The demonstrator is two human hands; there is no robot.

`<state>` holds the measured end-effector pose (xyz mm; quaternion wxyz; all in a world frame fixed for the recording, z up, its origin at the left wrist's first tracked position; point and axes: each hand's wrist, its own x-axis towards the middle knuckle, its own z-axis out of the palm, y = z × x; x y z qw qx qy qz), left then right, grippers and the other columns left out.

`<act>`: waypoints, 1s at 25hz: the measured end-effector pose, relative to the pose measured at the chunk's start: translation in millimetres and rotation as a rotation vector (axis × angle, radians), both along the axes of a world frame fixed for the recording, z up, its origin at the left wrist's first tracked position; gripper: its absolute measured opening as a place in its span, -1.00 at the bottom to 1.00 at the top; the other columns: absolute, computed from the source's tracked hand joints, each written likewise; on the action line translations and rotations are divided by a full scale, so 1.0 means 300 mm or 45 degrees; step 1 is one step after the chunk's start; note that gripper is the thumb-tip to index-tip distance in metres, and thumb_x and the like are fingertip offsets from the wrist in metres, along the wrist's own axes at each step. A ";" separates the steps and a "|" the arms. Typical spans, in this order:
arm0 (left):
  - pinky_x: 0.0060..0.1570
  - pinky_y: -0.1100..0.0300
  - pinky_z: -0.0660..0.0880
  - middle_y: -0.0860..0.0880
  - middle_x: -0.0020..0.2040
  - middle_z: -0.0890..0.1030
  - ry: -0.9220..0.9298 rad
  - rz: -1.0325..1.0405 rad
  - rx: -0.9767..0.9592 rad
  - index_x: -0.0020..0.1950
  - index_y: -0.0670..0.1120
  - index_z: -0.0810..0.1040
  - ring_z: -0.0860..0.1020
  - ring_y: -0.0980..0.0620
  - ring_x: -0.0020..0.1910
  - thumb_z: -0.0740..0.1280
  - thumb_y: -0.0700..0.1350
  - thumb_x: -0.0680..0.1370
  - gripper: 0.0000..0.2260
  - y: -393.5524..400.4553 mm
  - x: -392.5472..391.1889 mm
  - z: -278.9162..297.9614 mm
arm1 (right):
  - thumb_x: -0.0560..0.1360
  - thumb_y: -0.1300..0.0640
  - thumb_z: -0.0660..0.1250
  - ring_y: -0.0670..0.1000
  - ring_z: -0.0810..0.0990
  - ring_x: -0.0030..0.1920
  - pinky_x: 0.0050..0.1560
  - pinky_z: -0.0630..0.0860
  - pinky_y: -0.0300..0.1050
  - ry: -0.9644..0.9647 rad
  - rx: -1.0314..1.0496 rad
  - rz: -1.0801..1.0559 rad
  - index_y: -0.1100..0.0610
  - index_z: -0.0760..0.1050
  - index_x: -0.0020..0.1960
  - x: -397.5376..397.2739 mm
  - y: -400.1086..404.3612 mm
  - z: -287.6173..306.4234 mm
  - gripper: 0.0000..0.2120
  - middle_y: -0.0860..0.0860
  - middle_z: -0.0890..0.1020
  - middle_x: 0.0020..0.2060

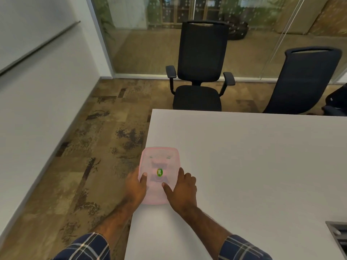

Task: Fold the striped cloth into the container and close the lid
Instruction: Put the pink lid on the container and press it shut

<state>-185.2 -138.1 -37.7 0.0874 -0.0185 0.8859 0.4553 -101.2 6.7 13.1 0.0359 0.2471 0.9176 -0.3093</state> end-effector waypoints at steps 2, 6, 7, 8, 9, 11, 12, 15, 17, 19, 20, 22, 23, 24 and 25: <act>0.30 -0.17 0.43 -0.30 0.29 0.54 -0.020 0.013 -0.099 0.42 -0.22 0.43 0.50 -0.29 0.25 0.19 -0.11 0.64 -0.63 -0.002 -0.008 -0.011 | 0.50 -0.24 0.24 0.07 0.37 0.24 0.23 0.42 -0.02 0.003 0.034 0.015 0.05 0.21 0.41 -0.004 -0.005 -0.011 -0.39 0.06 0.43 0.25; 0.42 -0.18 0.30 -0.28 0.41 0.44 0.028 -0.025 -0.241 0.49 -0.19 0.33 0.38 -0.28 0.40 0.15 -0.05 0.65 -0.57 -0.008 -0.012 -0.028 | 0.51 -0.17 0.27 0.08 0.39 0.23 0.24 0.44 -0.03 0.055 -0.059 -0.004 0.08 0.22 0.40 -0.022 -0.005 -0.022 -0.43 0.06 0.41 0.26; 0.43 -0.18 0.28 -0.28 0.43 0.42 0.048 -0.028 -0.222 0.50 -0.18 0.31 0.37 -0.28 0.42 0.15 -0.06 0.65 -0.56 -0.005 -0.012 -0.029 | 0.52 -0.15 0.27 0.09 0.41 0.23 0.24 0.44 -0.02 0.071 -0.101 -0.010 0.10 0.24 0.39 -0.034 -0.001 -0.024 -0.45 0.08 0.42 0.26; 0.44 -0.18 0.28 -0.27 0.44 0.42 0.060 -0.025 -0.186 0.50 -0.19 0.31 0.36 -0.27 0.43 0.16 -0.06 0.65 -0.56 -0.002 -0.014 -0.031 | 0.52 -0.13 0.27 0.09 0.42 0.22 0.23 0.45 -0.02 0.086 -0.130 -0.012 0.11 0.24 0.38 -0.048 0.003 -0.027 -0.46 0.09 0.43 0.27; 0.44 -0.18 0.28 -0.25 0.45 0.41 0.071 -0.024 -0.143 0.50 -0.20 0.31 0.36 -0.26 0.44 0.16 -0.07 0.64 -0.56 0.002 -0.016 -0.034 | 0.53 -0.12 0.26 0.10 0.43 0.23 0.24 0.45 -0.01 0.103 -0.144 -0.013 0.12 0.23 0.39 -0.067 0.009 -0.030 -0.46 0.10 0.43 0.28; 0.45 -0.16 0.27 -0.23 0.46 0.42 0.078 -0.043 -0.079 0.49 -0.21 0.31 0.37 -0.24 0.45 0.17 -0.09 0.64 -0.57 0.009 -0.018 -0.028 | 0.55 -0.11 0.24 0.13 0.41 0.31 0.31 0.43 0.04 0.125 -0.134 -0.008 0.10 0.14 0.48 -0.115 0.029 -0.036 -0.40 0.12 0.37 0.38; 0.46 -0.16 0.25 -0.23 0.47 0.41 0.072 -0.059 -0.094 0.50 -0.20 0.30 0.36 -0.23 0.45 0.16 -0.08 0.64 -0.56 0.011 -0.018 -0.023 | 0.56 -0.11 0.21 0.15 0.36 0.38 0.36 0.40 0.08 0.113 -0.103 0.006 0.09 0.06 0.52 -0.144 0.038 -0.042 -0.36 0.12 0.29 0.45; 0.48 -0.15 0.22 -0.28 0.43 0.41 0.162 -0.095 -0.476 0.51 -0.16 0.29 0.37 -0.30 0.41 0.13 -0.02 0.64 -0.53 0.011 -0.022 -0.013 | 0.60 -0.15 0.07 0.13 0.02 0.57 0.52 0.15 0.09 0.067 0.102 0.162 0.06 -0.16 0.57 -0.216 0.062 -0.082 -0.31 0.03 -0.02 0.59; 0.35 -0.15 0.35 -0.33 0.38 0.44 0.310 -0.239 -0.641 0.49 -0.19 0.34 0.44 -0.34 0.33 0.24 -0.13 0.57 -0.52 0.018 -0.036 -0.003 | 0.58 -0.24 0.00 0.07 -0.15 0.58 0.55 -0.01 0.01 0.076 0.165 0.263 0.06 -0.24 0.56 -0.236 0.076 -0.118 -0.27 0.00 -0.15 0.59; 0.37 -0.11 0.36 -0.26 0.51 0.33 0.380 -0.423 -0.654 0.51 -0.20 0.30 0.37 -0.28 0.43 0.25 -0.21 0.54 -0.48 0.034 -0.065 0.005 | 0.52 -0.36 -0.05 0.03 -0.21 0.57 0.53 -0.14 -0.06 0.103 0.196 0.281 0.04 -0.29 0.55 -0.238 0.079 -0.146 -0.19 -0.02 -0.19 0.58; 0.43 -0.06 0.30 -0.20 0.57 0.24 0.367 -0.470 -0.643 0.54 -0.19 0.24 0.29 -0.23 0.51 0.22 -0.20 0.56 -0.47 0.042 -0.078 0.006 | 0.49 -0.41 -0.07 0.01 -0.23 0.56 0.51 -0.18 -0.09 0.117 0.210 0.285 0.03 -0.32 0.55 -0.238 0.078 -0.157 -0.15 -0.03 -0.19 0.58; 0.51 0.03 0.15 -0.12 0.62 0.07 0.316 -0.470 -0.588 0.58 -0.17 0.09 0.11 -0.14 0.58 0.16 -0.11 0.62 -0.45 0.053 -0.087 -0.002 | 0.44 -0.47 -0.12 -0.02 -0.25 0.54 0.49 -0.23 -0.12 0.130 0.225 0.290 -0.01 -0.38 0.51 -0.237 0.072 -0.171 -0.13 -0.04 -0.20 0.58; 0.52 0.06 0.10 -0.10 0.63 0.02 0.305 -0.451 -0.570 0.59 -0.16 0.03 0.05 -0.11 0.60 0.13 -0.06 0.64 -0.45 0.059 -0.087 -0.004 | 0.43 -0.48 -0.13 -0.03 -0.26 0.53 0.48 -0.25 -0.13 0.134 0.224 0.287 -0.03 -0.40 0.49 -0.236 0.072 -0.175 -0.13 -0.05 -0.20 0.58; 0.53 0.07 0.06 -0.08 0.63 -0.02 0.303 -0.438 -0.560 0.59 -0.15 0.00 0.01 -0.10 0.61 0.11 -0.03 0.65 -0.44 0.060 -0.083 -0.004 | 0.42 -0.49 -0.15 -0.03 -0.25 0.54 0.48 -0.25 -0.13 0.141 0.215 0.285 -0.04 -0.41 0.49 -0.235 0.071 -0.177 -0.13 -0.06 -0.21 0.57; 0.53 0.07 0.04 -0.08 0.63 -0.03 0.307 -0.436 -0.556 0.59 -0.15 -0.02 -0.02 -0.09 0.61 0.10 -0.01 0.65 -0.43 0.063 -0.081 -0.004 | 0.41 -0.50 -0.15 -0.03 -0.25 0.54 0.48 -0.24 -0.13 0.150 0.202 0.280 -0.04 -0.41 0.49 -0.234 0.072 -0.179 -0.12 -0.07 -0.21 0.57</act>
